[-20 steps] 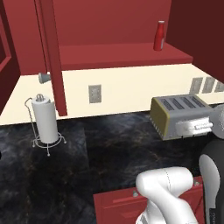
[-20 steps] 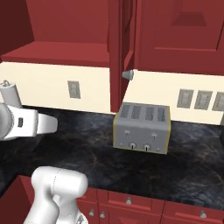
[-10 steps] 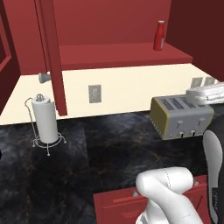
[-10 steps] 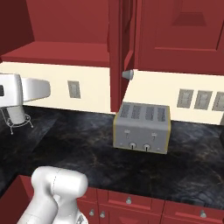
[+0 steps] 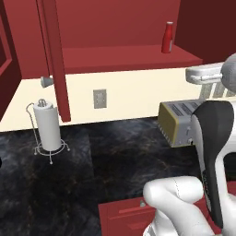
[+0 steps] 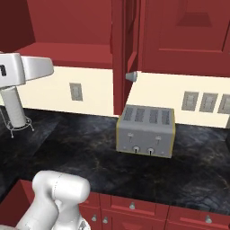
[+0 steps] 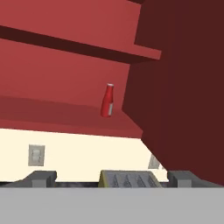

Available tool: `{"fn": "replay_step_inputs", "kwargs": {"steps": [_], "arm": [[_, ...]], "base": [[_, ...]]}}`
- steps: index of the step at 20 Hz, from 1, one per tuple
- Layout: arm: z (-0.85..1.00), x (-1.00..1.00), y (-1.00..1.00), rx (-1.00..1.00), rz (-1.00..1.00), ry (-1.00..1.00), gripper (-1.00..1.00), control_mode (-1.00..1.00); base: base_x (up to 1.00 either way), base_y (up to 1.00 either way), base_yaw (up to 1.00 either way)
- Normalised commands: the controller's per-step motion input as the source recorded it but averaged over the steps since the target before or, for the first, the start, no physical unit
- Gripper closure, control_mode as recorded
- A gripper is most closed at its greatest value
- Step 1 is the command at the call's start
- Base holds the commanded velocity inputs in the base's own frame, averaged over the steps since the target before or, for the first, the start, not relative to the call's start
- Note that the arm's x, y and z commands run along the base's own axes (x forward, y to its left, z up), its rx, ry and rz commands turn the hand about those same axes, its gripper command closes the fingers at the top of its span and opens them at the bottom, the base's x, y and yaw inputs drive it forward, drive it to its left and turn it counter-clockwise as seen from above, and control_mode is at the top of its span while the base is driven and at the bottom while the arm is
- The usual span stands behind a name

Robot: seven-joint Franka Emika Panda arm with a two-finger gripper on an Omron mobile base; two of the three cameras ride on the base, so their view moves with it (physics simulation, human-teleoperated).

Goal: Take 2 condiments from the cabinet and move them on the counter near the stove.Make sure the condiments are lined up with each other, next to each other.

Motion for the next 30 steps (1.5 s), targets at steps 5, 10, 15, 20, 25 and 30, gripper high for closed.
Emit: {"fn": "replay_step_inputs", "kwargs": {"steps": [5, 10, 15, 20, 25, 30], "arm": [[0.05, 0.61, 0.0, 0.0, 0.0, 0.0, -1.0, -1.0], [0.31, 0.39, 0.0, 0.05, -0.03, 0.14, -1.0, -1.0], [0.01, 0.36, -0.11, 0.05, -0.01, 0.12, -1.0, -1.0], [-0.13, 0.51, -0.07, 0.0, 0.0, 0.01, -1.0, -1.0], [-0.06, 0.46, -0.08, 0.0, -0.01, 0.0, -1.0, -1.0], [0.0, 0.48, -0.11, 0.0, -0.02, 0.0, -1.0, -1.0]], "base": [[0.0, 0.0, 0.0], [0.0, 0.0, 0.0], [0.0, 0.0, 0.0], [0.0, 0.0, 0.0], [0.0, 0.0, 0.0], [0.0, 0.0, 0.0]]}}
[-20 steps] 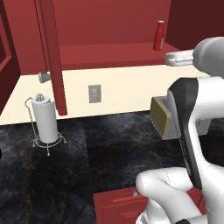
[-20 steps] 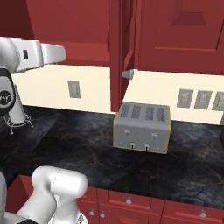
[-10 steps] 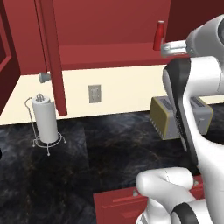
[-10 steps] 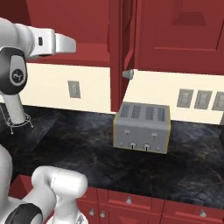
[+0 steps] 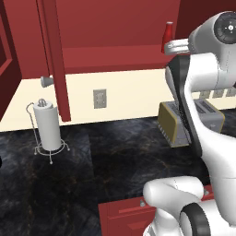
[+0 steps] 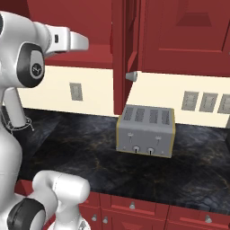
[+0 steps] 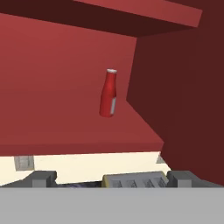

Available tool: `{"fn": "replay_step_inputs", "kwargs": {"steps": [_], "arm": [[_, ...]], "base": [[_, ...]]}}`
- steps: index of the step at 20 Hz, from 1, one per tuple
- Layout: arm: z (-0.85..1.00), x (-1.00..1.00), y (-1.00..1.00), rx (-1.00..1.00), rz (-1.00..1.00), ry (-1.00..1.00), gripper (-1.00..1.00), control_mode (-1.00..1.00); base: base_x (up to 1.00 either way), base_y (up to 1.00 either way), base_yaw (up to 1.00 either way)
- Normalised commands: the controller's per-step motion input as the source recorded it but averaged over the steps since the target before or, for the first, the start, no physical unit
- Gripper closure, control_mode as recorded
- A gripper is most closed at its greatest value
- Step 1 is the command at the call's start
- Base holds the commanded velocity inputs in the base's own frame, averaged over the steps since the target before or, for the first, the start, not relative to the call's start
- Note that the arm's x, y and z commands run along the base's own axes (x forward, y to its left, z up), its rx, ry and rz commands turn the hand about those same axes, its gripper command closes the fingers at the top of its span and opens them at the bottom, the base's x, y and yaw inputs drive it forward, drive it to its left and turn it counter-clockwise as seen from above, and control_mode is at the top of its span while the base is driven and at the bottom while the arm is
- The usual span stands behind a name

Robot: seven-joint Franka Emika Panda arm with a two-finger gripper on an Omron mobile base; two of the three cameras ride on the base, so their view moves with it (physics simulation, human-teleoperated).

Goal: Take 2 condiments from the cabinet and move them on the counter near the stove.Make sure the condiments are lined up with each other, next to each other.

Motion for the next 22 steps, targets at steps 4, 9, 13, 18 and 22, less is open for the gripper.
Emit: {"fn": "replay_step_inputs", "kwargs": {"steps": [4, 9, 13, 18, 22], "arm": [[0.0, 0.43, -0.1, 0.0, -0.04, 0.0, -1.0, -1.0], [0.0, 0.41, -0.06, 0.0, -0.06, -0.02, -1.0, -1.0], [-0.03, 0.34, -0.01, 0.0, -0.08, -0.03, -1.0, -1.0], [-0.1, 0.34, 0.0, 0.0, -0.08, -0.03, -1.0, -1.0], [0.0, 0.34, 0.0, 0.0, -0.07, 0.0, -1.0, -1.0]], "base": [[0.0, 0.0, 0.0], [0.0, 0.0, 0.0], [0.0, 0.0, 0.0], [0.0, 0.0, 0.0], [0.0, 0.0, 0.0]]}}
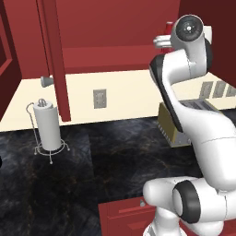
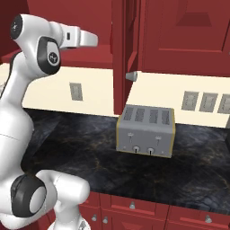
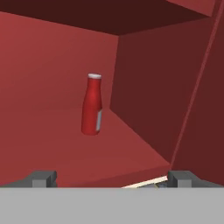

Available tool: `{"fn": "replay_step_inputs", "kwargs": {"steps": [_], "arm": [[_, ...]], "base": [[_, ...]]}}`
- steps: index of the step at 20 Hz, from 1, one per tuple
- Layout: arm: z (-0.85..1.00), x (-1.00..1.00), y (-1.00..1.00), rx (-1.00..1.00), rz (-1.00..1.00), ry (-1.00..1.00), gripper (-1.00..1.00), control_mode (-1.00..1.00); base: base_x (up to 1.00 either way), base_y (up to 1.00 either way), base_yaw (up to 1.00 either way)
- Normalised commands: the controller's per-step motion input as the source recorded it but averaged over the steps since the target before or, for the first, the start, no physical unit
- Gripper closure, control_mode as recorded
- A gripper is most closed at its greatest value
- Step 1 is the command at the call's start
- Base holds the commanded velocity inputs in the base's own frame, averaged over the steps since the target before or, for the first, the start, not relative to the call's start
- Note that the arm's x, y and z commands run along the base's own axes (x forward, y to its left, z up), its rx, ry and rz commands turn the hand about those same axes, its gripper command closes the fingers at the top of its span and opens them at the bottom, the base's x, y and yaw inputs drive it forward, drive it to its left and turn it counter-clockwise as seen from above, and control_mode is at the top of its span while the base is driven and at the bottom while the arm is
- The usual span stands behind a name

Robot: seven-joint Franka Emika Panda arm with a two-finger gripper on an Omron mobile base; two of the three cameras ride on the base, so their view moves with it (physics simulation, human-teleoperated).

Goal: Take 2 condiments from the cabinet and move them on the counter near the stove.Make sure the condiments are lined up with each other, next to each other.

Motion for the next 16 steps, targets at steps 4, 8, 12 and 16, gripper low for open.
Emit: {"fn": "replay_step_inputs", "kwargs": {"steps": [4, 8, 12, 16], "arm": [[0.0, 0.36, 0.0, 0.0, -0.06, 0.0, -1.0, -1.0], [0.0, 0.43, -0.02, 0.0, -0.04, 0.0, -1.0, -1.0], [0.0, 0.37, -0.03, 0.0, -0.04, 0.0, -1.0, -1.0], [0.0, 0.24, -0.01, 0.0, -0.03, 0.01, -1.0, -1.0]], "base": [[0.0, 0.0, 0.0], [0.0, 0.0, 0.0], [0.0, 0.0, 0.0], [0.0, 0.0, 0.0]]}}
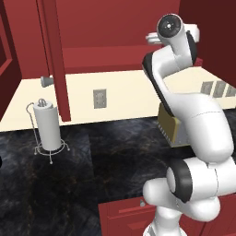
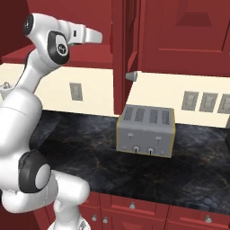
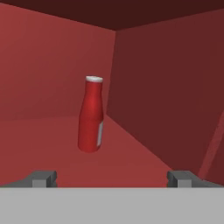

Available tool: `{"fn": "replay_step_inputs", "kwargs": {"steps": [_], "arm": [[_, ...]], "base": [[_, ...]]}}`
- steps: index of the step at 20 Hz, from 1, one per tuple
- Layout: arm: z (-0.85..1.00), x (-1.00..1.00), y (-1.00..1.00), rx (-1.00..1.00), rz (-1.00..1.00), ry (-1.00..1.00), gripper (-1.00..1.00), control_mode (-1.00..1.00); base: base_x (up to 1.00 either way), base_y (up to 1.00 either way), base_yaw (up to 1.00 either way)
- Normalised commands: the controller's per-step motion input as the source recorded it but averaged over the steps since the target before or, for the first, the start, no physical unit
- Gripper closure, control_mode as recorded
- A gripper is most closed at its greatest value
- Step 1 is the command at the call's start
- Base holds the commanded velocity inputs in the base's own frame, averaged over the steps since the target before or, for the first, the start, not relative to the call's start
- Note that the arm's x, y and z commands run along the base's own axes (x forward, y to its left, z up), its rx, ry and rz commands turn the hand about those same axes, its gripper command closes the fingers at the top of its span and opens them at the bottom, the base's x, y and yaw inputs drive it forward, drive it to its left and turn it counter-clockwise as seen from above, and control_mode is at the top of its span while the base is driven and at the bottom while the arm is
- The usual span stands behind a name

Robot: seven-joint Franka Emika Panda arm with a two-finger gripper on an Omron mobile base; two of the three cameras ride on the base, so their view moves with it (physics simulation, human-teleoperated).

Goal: Take 2 condiments from the cabinet and move them on the counter near the stove.Make sure the condiments are lined up with each other, next to each other.

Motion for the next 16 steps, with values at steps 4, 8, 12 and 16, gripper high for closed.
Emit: {"fn": "replay_step_inputs", "kwargs": {"steps": [4, 8, 12, 16], "arm": [[0.0, 0.23, -0.05, 0.0, -0.02, 0.0, -1.0, -1.0], [0.0, 0.15, -0.06, 0.0, -0.02, 0.0, -1.0, -1.0], [0.0, 0.19, -0.06, 0.0, -0.02, 0.0, -1.0, -1.0], [0.0, 0.23, -0.07, 0.0, -0.02, 0.0, -1.0, -1.0]], "base": [[0.0, 0.0, 0.0], [0.0, 0.0, 0.0], [0.0, 0.0, 0.0], [0.0, 0.0, 0.0]]}}
